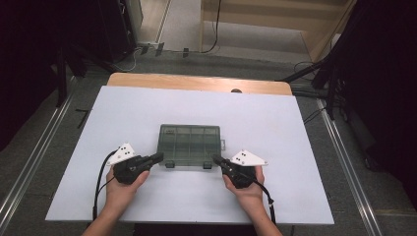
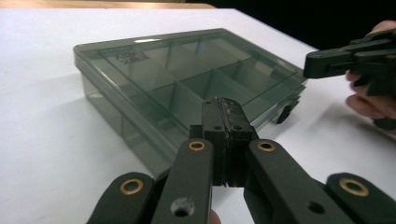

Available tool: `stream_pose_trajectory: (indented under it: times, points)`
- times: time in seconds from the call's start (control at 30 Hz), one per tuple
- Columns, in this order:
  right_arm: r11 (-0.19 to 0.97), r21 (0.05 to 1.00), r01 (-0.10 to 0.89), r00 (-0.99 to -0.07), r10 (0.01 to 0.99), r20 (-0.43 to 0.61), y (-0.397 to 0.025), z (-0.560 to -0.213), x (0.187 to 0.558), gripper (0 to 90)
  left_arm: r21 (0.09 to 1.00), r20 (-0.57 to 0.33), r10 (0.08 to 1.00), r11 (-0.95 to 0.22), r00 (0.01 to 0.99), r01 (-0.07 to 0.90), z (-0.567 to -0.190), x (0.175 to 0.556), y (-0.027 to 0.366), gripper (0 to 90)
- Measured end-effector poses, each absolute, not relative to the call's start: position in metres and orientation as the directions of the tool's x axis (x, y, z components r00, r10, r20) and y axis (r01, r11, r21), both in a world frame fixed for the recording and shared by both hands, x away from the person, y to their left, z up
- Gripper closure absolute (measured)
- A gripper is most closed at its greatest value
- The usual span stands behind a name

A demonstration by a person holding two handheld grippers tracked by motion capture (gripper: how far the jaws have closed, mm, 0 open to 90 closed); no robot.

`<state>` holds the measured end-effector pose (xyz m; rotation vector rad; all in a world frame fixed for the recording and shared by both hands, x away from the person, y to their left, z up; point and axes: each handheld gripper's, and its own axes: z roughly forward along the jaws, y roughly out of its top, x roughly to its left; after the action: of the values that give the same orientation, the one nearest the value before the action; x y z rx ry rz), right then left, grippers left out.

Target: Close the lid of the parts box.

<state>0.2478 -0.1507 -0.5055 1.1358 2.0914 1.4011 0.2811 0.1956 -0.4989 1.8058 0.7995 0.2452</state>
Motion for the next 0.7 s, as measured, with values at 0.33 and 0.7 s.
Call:
stream_pose_trajectory:
  times: [0.33,0.7]
  points:
    - [0.165,0.896,0.413,-0.603,0.787,0.133,-0.150,-0.509,0.245,90.0,0.898,-0.207,0.642,-0.174,0.738,0.404,-0.502,0.281,0.195,90.0]
    - [0.130,0.916,0.379,-0.604,0.785,0.138,-0.159,-0.500,0.237,55.8,0.897,-0.228,0.640,-0.155,0.734,0.414,-0.503,0.282,0.196,90.0]
